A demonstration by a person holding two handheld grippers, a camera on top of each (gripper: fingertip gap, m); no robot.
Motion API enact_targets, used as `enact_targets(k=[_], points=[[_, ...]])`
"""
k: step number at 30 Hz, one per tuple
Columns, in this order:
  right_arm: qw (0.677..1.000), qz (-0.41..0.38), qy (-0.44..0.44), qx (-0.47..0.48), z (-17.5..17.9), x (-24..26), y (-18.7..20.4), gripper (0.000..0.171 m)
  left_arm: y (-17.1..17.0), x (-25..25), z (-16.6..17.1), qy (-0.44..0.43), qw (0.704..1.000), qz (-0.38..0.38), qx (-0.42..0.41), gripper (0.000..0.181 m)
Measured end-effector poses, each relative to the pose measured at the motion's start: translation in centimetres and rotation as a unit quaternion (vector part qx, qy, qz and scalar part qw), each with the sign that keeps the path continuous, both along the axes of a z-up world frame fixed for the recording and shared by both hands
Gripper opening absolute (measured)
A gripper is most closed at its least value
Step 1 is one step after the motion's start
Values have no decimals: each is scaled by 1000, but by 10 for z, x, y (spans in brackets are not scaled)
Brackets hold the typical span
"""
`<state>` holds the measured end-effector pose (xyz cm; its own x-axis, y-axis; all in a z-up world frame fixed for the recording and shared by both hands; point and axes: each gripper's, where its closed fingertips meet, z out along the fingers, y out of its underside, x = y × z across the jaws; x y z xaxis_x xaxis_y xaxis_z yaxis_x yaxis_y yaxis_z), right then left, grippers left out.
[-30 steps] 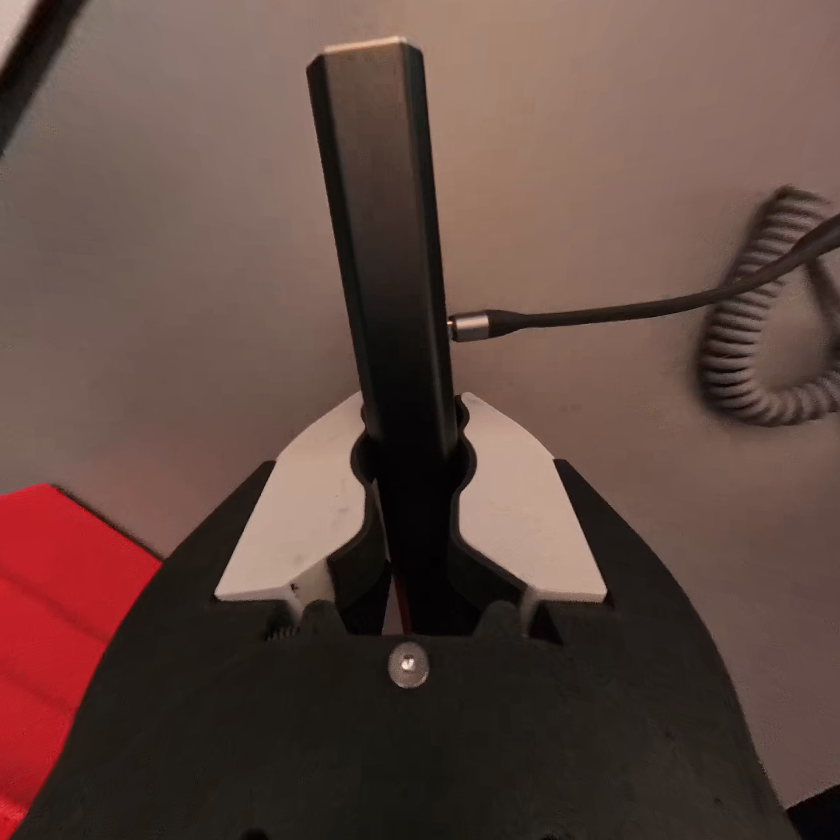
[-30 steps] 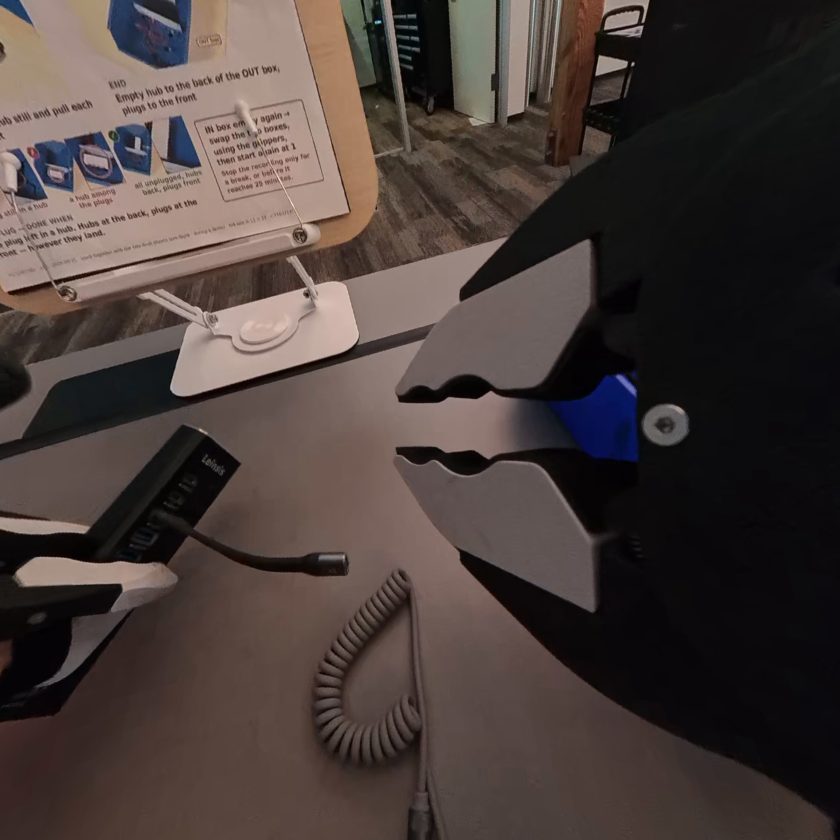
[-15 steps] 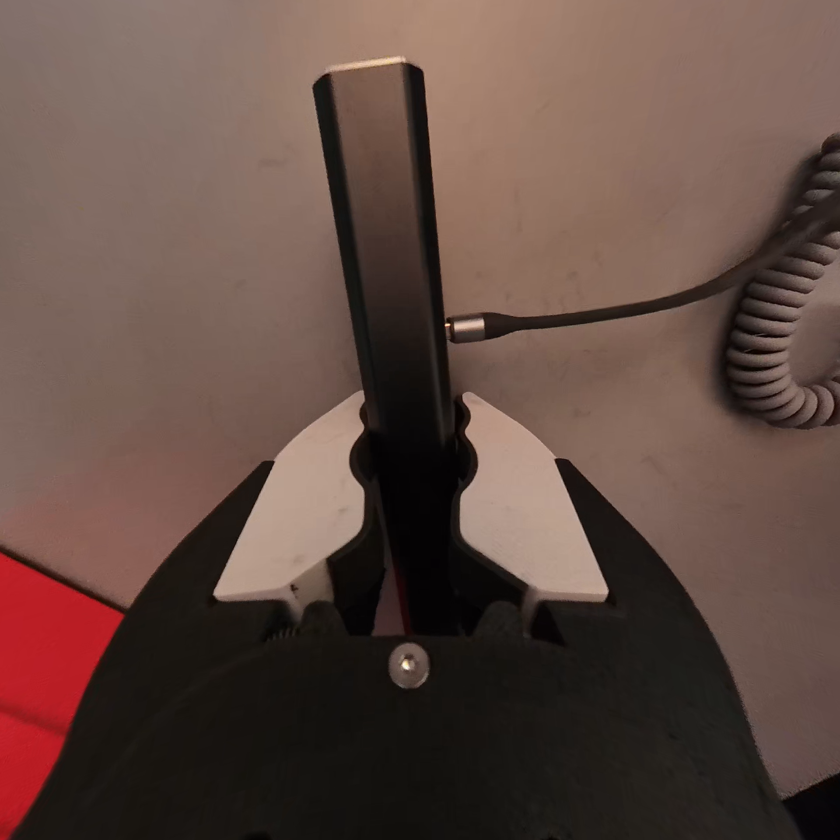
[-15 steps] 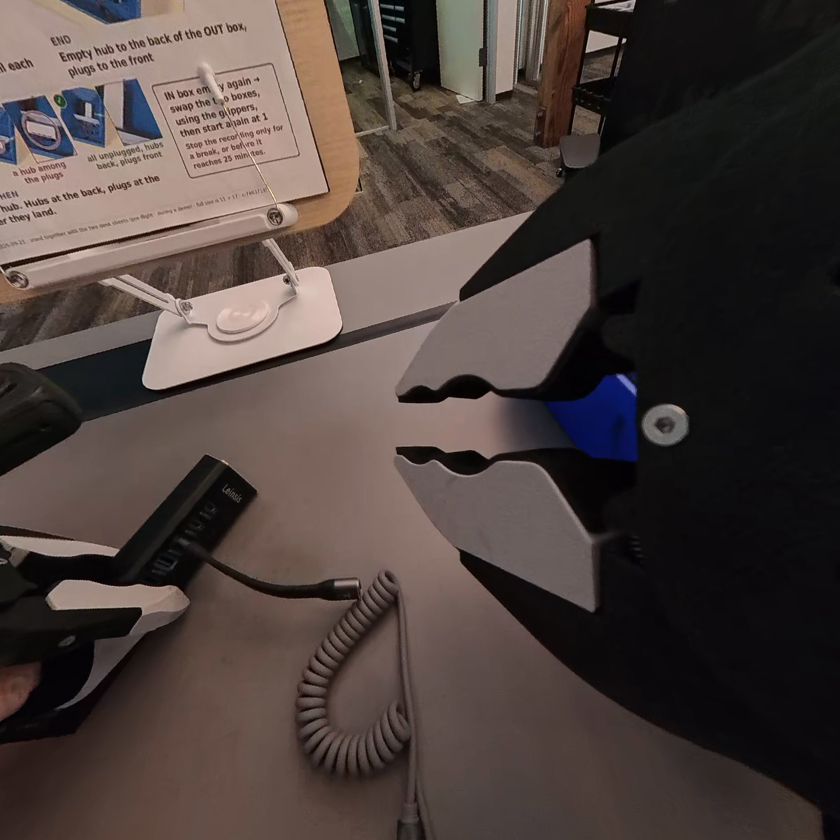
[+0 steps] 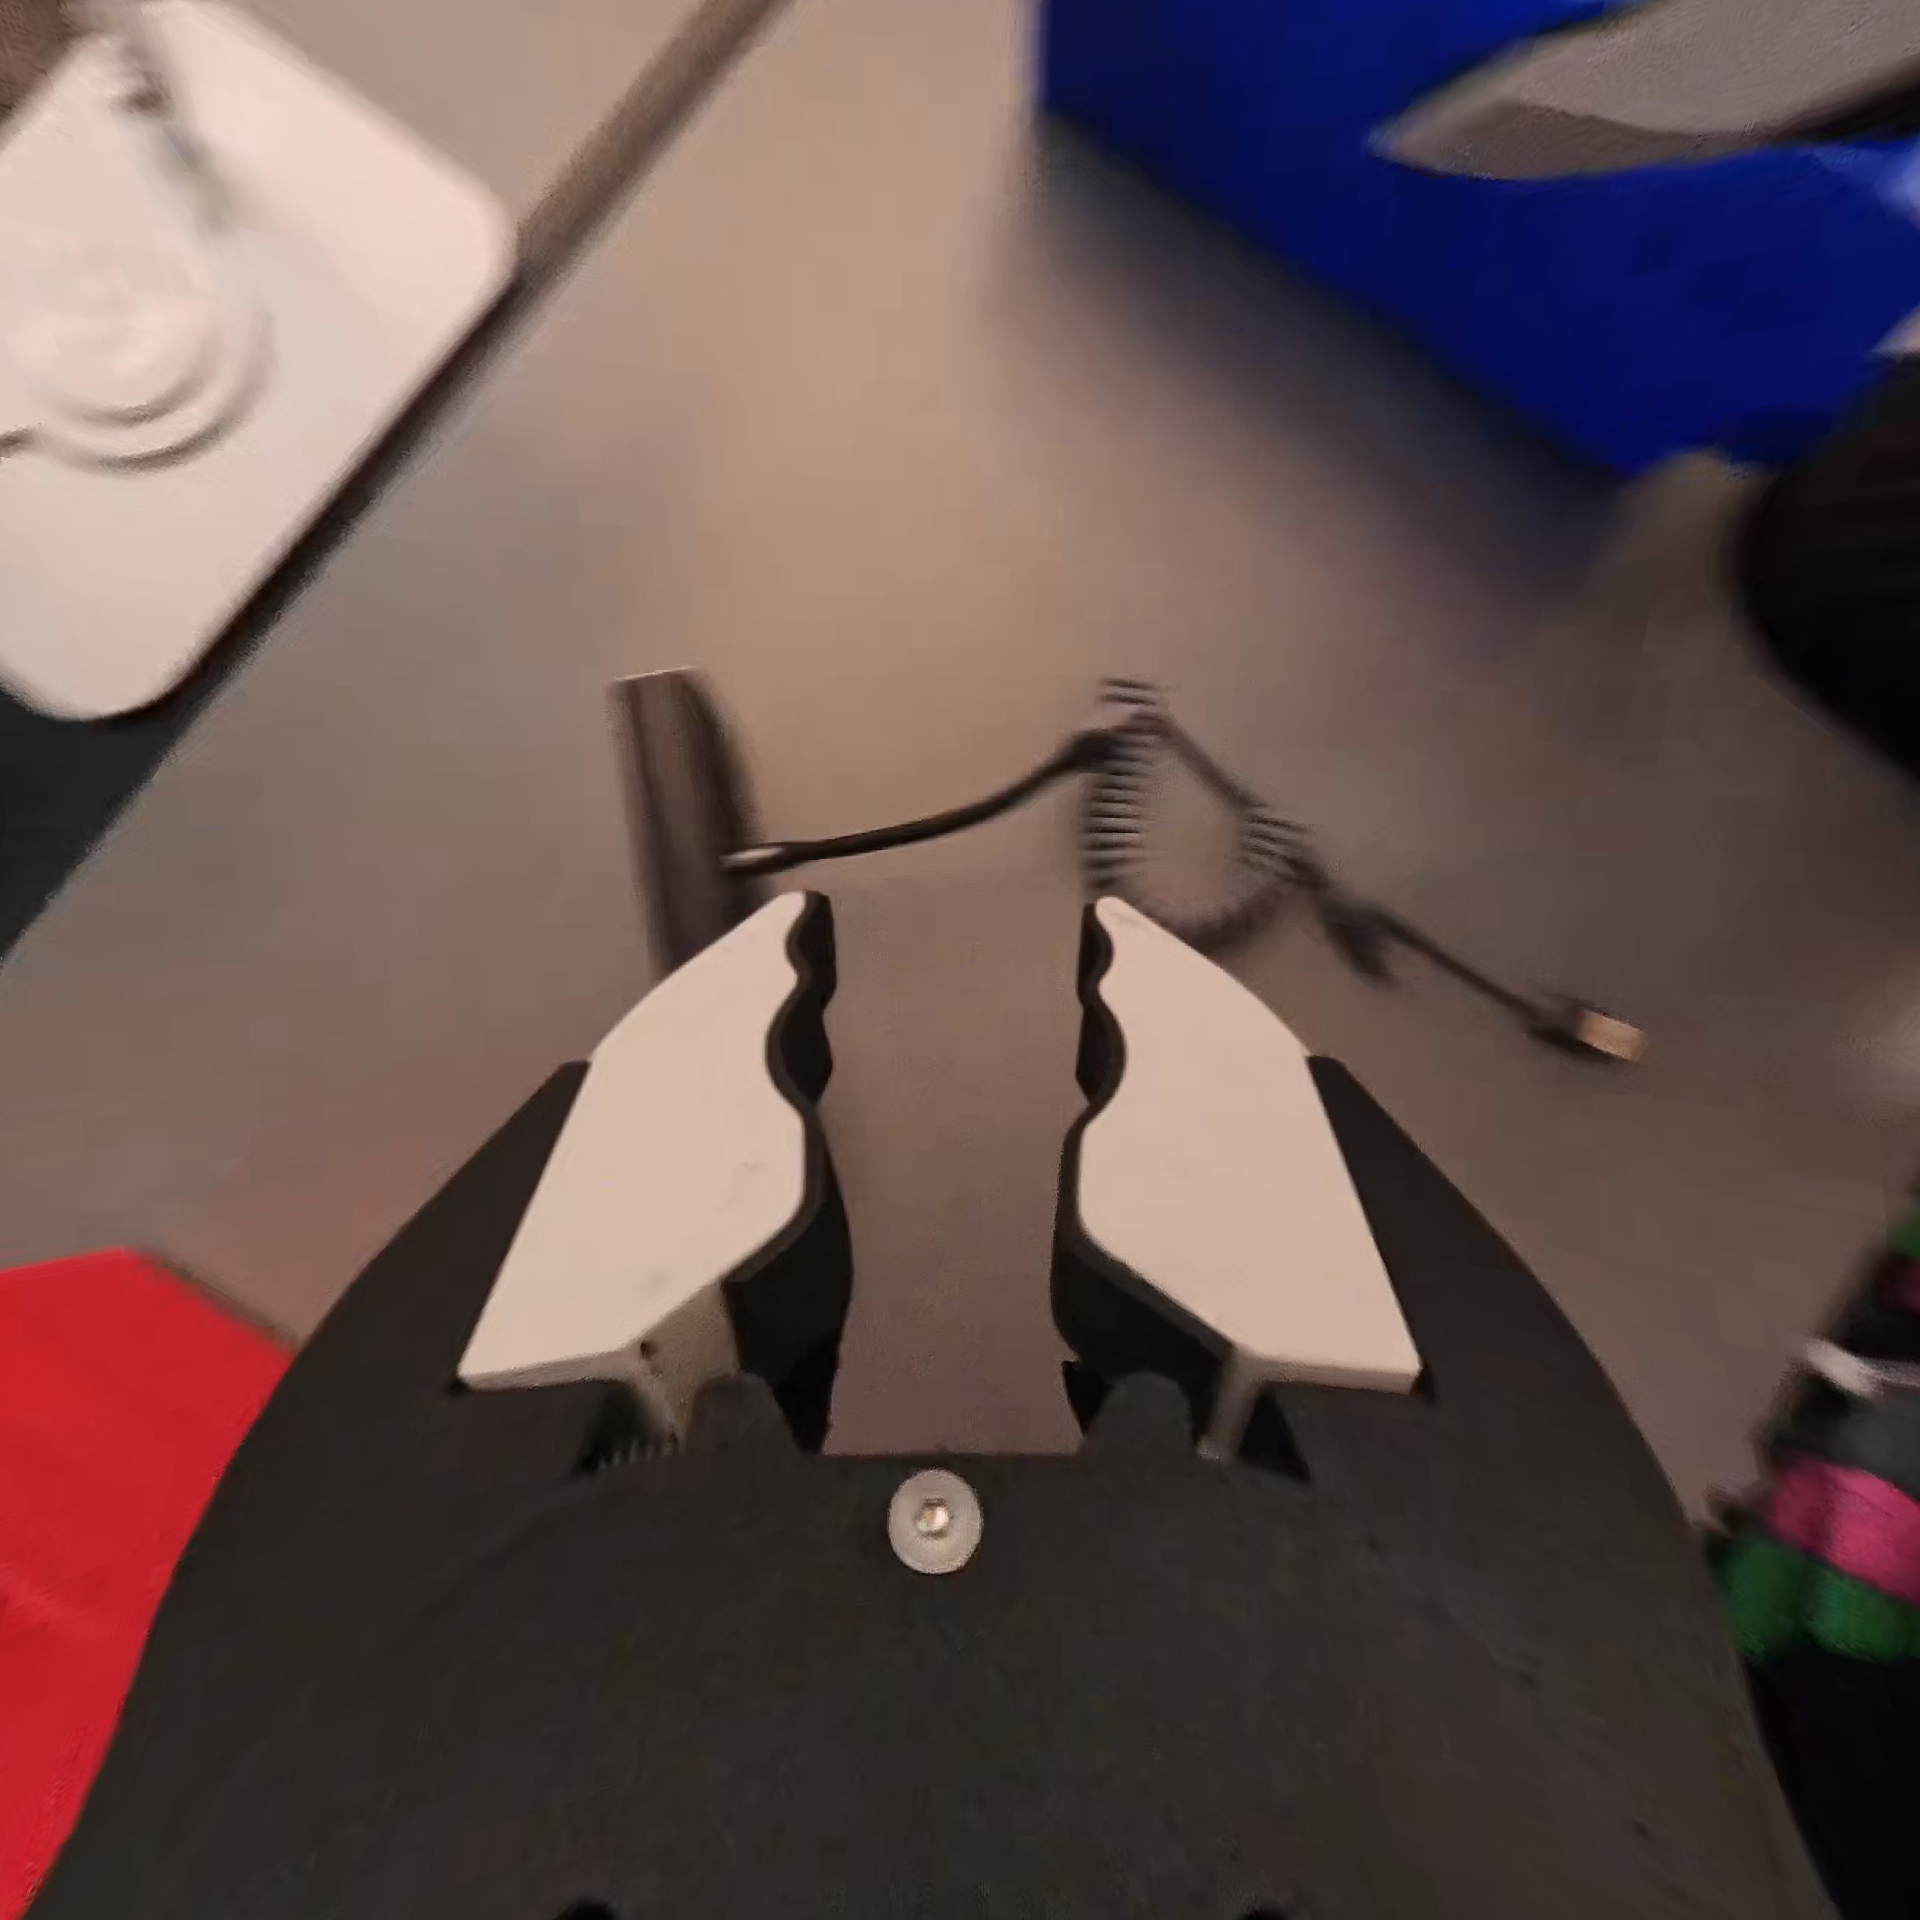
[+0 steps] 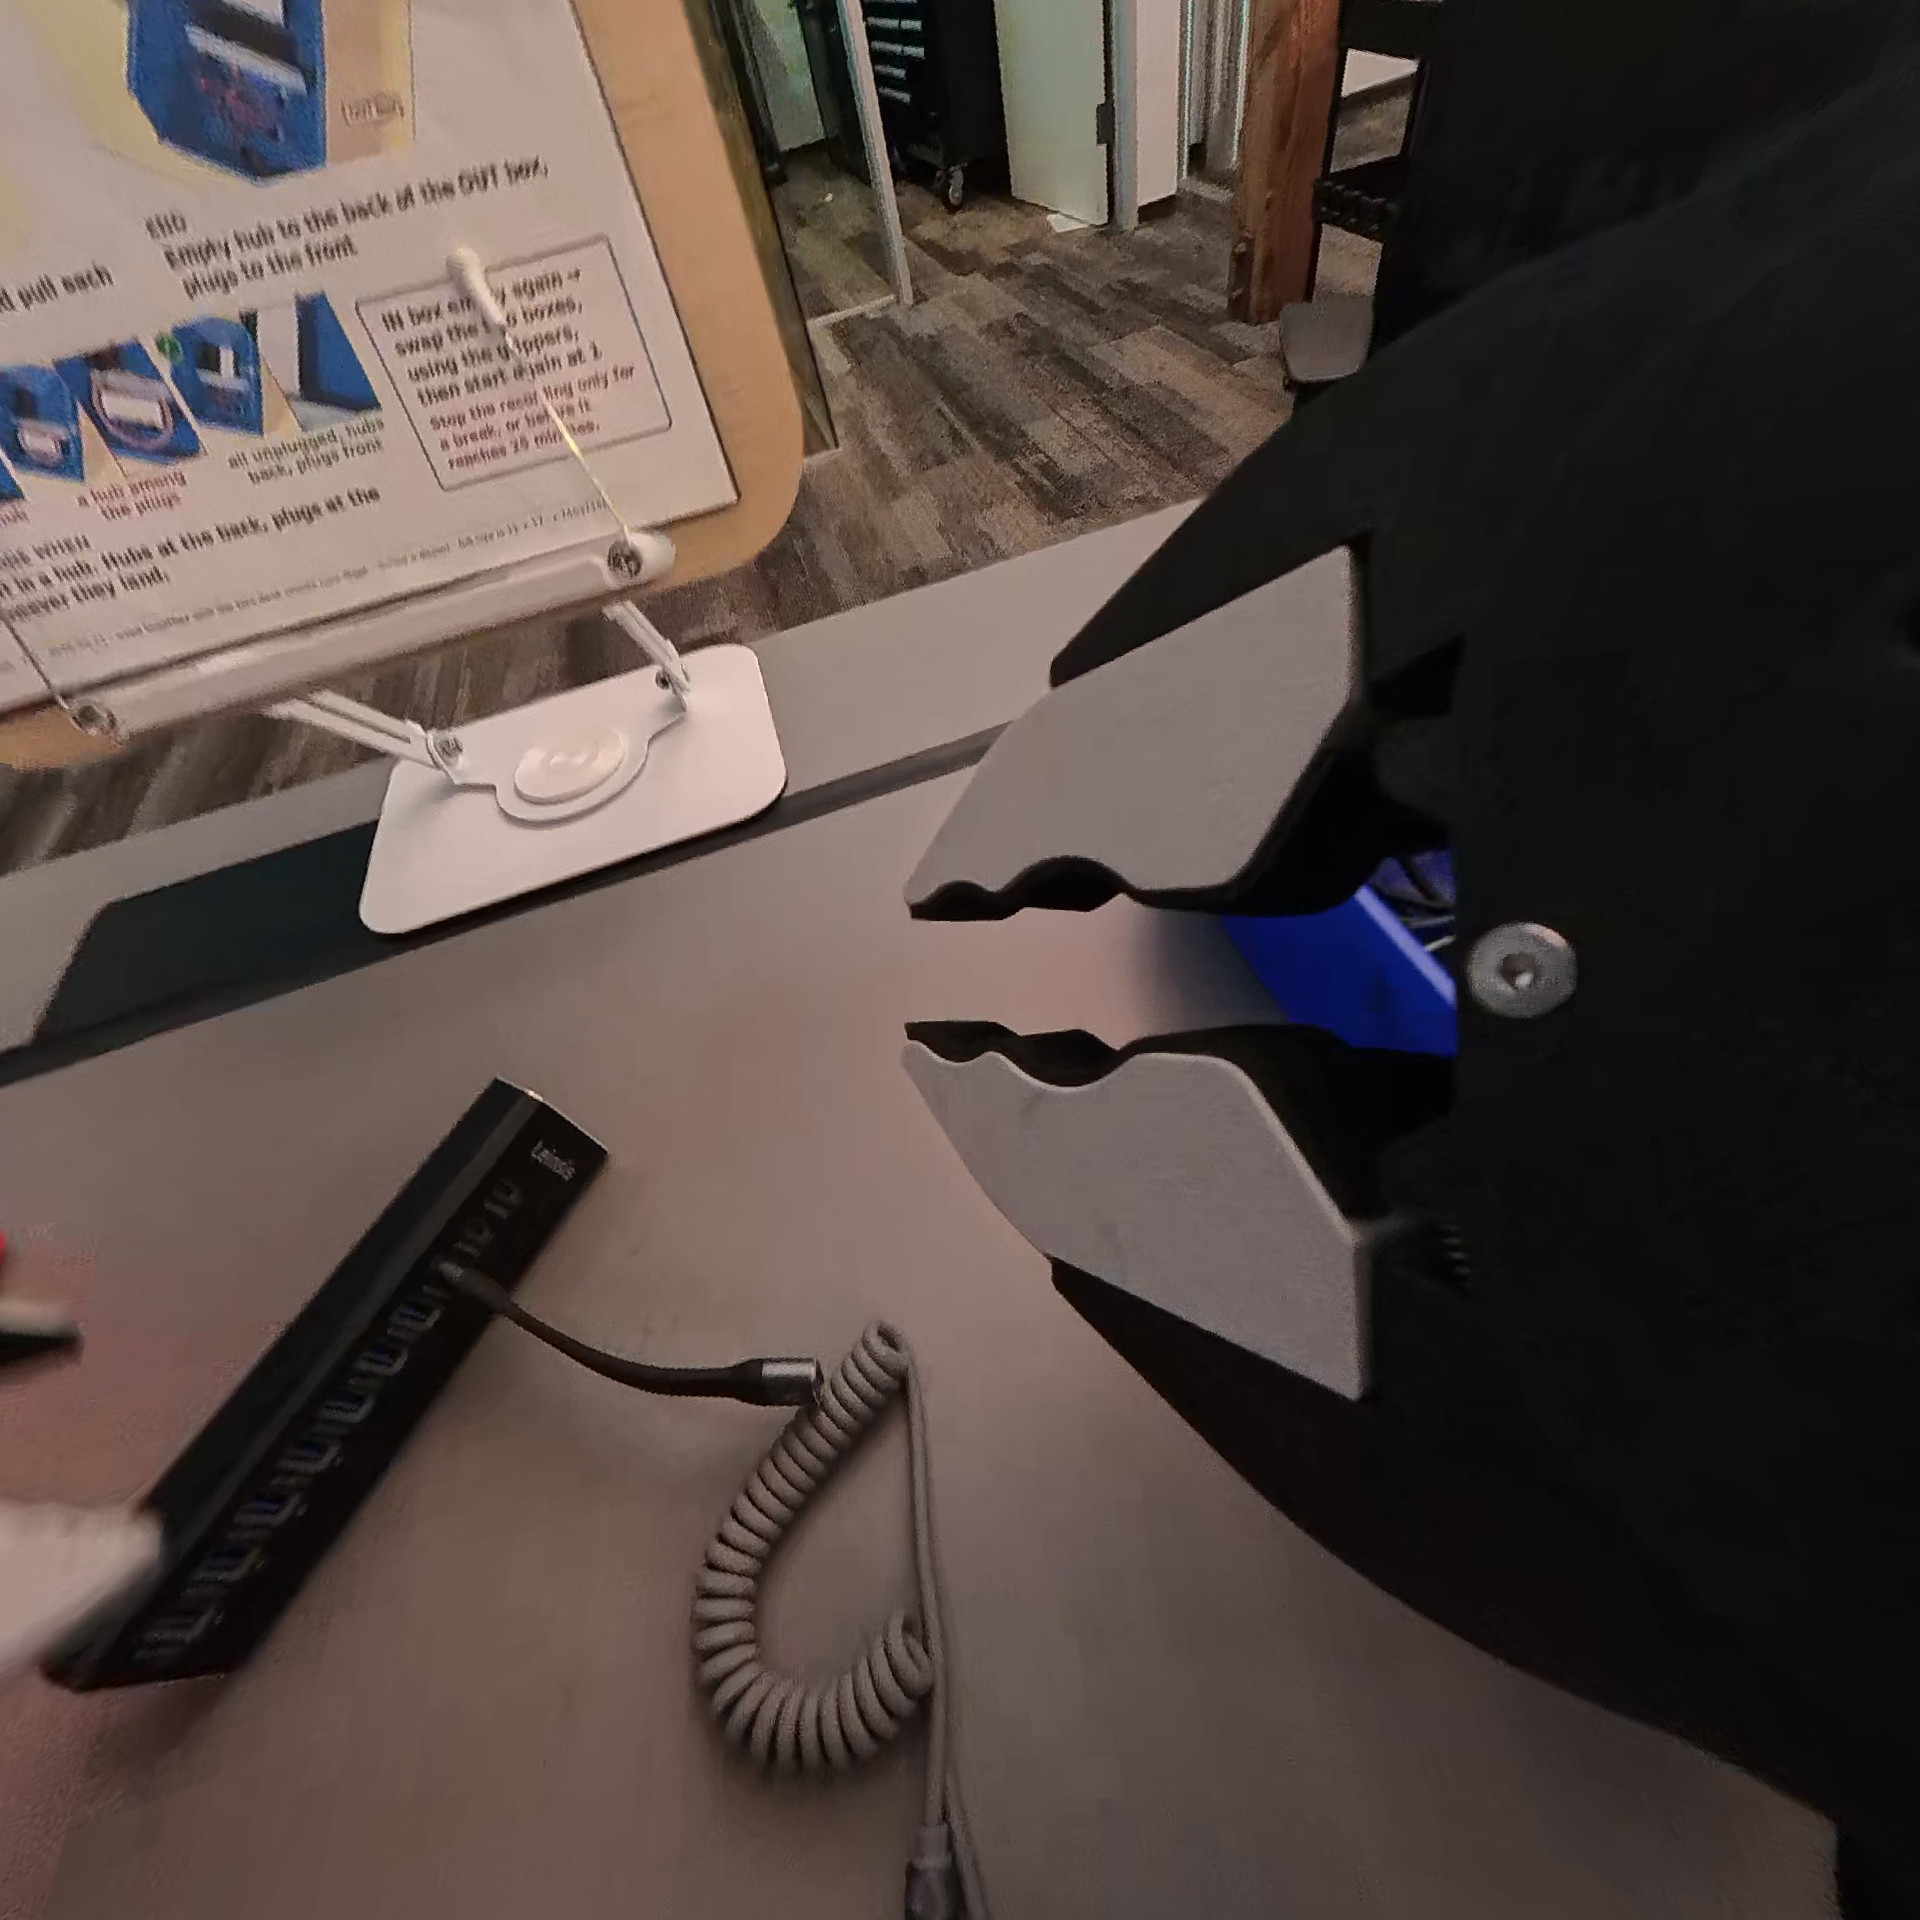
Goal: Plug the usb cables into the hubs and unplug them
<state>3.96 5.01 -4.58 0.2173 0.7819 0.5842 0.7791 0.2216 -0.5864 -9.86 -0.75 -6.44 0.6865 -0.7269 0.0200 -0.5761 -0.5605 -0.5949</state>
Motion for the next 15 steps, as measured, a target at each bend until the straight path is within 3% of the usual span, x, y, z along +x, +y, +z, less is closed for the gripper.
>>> enact_targets(k=[3,6,8,9,10,13,15], points=[[999,-3,32,12,20,12,-1,19,-63,47,-12,-9,993,-110,-47,37],[998,3,62,26,38,25,-4,19,-113,87,-47,-4,972,-235,-18,27],[996,4,86,30,49,32,-6,19,-132,102,-72,-4,960,-281,-16,34],[995,6,97,31,53,34,-8,19,-137,107,-81,-2,953,-302,-16,49],[994,9,105,31,57,35,-10,19,-141,113,-86,-12,947,-321,-10,54],[993,18,110,39,62,35,-15,19,-162,135,-95,-51,922,-381,-38,57],[993,25,109,40,63,35,-18,19,-167,135,-110,-10,910,-412,-44,59]])
